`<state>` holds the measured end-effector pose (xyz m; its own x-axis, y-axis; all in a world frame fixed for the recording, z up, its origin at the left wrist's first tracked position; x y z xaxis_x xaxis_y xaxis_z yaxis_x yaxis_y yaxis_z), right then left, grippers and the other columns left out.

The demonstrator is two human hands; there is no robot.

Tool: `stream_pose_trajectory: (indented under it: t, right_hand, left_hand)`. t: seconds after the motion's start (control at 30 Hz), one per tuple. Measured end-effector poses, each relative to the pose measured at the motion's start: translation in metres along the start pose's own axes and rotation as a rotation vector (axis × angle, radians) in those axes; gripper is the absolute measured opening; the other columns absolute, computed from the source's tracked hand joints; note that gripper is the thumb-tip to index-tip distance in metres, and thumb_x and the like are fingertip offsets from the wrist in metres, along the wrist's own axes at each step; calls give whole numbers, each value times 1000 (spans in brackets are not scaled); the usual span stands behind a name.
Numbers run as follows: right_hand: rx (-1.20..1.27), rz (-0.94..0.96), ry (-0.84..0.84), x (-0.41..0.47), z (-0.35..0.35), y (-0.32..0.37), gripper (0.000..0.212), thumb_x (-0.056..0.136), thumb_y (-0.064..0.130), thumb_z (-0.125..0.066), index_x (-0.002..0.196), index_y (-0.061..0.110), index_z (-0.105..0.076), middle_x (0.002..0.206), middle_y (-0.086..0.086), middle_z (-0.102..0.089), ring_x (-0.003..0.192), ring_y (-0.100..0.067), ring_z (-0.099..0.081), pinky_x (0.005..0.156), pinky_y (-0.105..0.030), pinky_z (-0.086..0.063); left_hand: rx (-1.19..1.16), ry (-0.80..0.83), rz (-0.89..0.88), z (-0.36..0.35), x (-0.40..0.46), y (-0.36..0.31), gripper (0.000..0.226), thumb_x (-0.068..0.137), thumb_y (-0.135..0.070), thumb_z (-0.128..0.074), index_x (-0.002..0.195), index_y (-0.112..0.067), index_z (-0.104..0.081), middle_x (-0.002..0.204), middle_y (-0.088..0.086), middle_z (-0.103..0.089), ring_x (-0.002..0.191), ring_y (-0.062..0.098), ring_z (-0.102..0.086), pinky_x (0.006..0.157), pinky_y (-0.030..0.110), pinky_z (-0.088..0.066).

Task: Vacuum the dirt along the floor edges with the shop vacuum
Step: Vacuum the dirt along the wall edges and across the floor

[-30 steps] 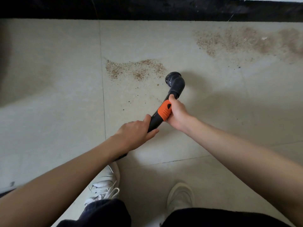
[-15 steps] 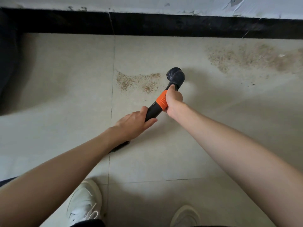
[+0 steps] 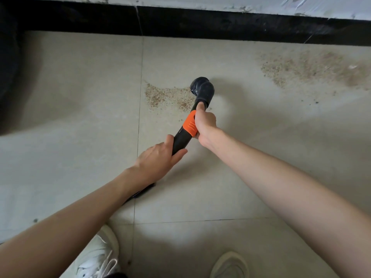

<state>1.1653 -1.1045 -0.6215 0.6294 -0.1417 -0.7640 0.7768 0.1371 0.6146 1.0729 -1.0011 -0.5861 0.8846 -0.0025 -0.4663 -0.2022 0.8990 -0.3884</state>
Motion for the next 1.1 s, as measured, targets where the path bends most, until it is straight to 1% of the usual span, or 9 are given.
stream_pose_trajectory:
  t: [0.17, 0.23, 0.33, 0.4, 0.5, 0.67, 0.87, 1.03, 1.1]
  right_hand:
    - [59, -3, -94, -2, 32, -10, 48, 102, 44, -34, 126, 5, -50, 100, -7, -55, 88, -22, -55, 84, -39, -53]
    - [141, -29, -155, -5, 60, -23, 40, 102, 42, -37, 105, 7, -56, 83, -4, -54, 73, -18, -55, 83, -38, -53]
    - [221, -76, -226, -18, 98, -51, 39, 102, 40, -40, 75, 13, -50, 71, -3, -52, 62, -16, -51, 71, -34, -51]
    - [266, -108, -249, -28, 114, -75, 41, 102, 41, -39, 80, 9, -53, 75, -6, -55, 67, -20, -55, 67, -33, -49]
    - [325, -152, -250, -41, 125, -106, 41, 102, 42, -36, 84, 9, -50, 81, -8, -56, 73, -20, -57, 80, -39, -50]
    - [455, -207, -197, -58, 116, -134, 41, 103, 42, -33, 87, 7, -48, 83, -10, -53, 75, -21, -55, 92, -46, -48]
    - [478, -234, -82, -75, 81, -145, 38, 103, 40, -34, 117, 6, -43, 98, -12, -57, 89, -26, -59, 82, -45, -50]
    - [431, -252, -8, -79, 42, -144, 36, 103, 41, -36, 113, 7, -45, 96, -12, -59, 86, -26, -61, 82, -47, -52]
    - [377, -253, -2, -78, 31, -141, 38, 102, 42, -36, 113, 7, -46, 101, -14, -60, 94, -29, -61, 85, -47, -53]
  left_hand:
    - [-3, 47, -82, -4, -1, -20, 43, 97, -48, -37, 111, -8, -39, 95, 12, -62, 85, 33, -60, 62, 33, -36]
    - [30, 83, -155, -17, -3, -39, 44, 97, -49, -36, 113, -8, -39, 101, 13, -63, 90, 33, -61, 63, 33, -36]
    - [79, 153, -242, -43, -14, -62, 45, 96, -51, -35, 114, -10, -38, 104, 10, -63, 91, 30, -61, 63, 32, -37]
    - [96, 210, -290, -57, -26, -69, 44, 96, -51, -36, 113, -11, -38, 103, 9, -62, 90, 30, -60, 63, 31, -37]
    - [104, 287, -360, -69, -43, -70, 40, 96, -51, -36, 109, -13, -37, 99, 8, -62, 80, 27, -56, 63, 31, -38]
    - [165, 338, -428, -73, -61, -59, 38, 96, -52, -36, 109, -16, -38, 96, 6, -62, 80, 26, -58, 64, 33, -41]
    - [205, 335, -433, -62, -81, -23, 36, 96, -52, -34, 108, -18, -37, 82, -5, -51, 69, 19, -49, 61, 30, -38]
    - [229, 313, -358, -50, -90, 13, 37, 95, -53, -34, 106, -17, -36, 80, -5, -51, 68, 21, -51, 61, 31, -38]
    - [233, 299, -336, -47, -93, 24, 37, 95, -53, -34, 106, -18, -36, 81, -3, -55, 73, 24, -57, 60, 31, -37]
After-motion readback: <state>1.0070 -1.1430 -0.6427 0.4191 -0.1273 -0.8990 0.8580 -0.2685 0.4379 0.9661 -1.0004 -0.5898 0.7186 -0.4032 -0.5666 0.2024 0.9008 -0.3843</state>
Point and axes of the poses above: each hand's wrist, its own x-axis towards the middle knuckle, its own z-axis out of the back of the hand, y = z × x, the point moved 7 cm from there along x, towards the middle knuckle
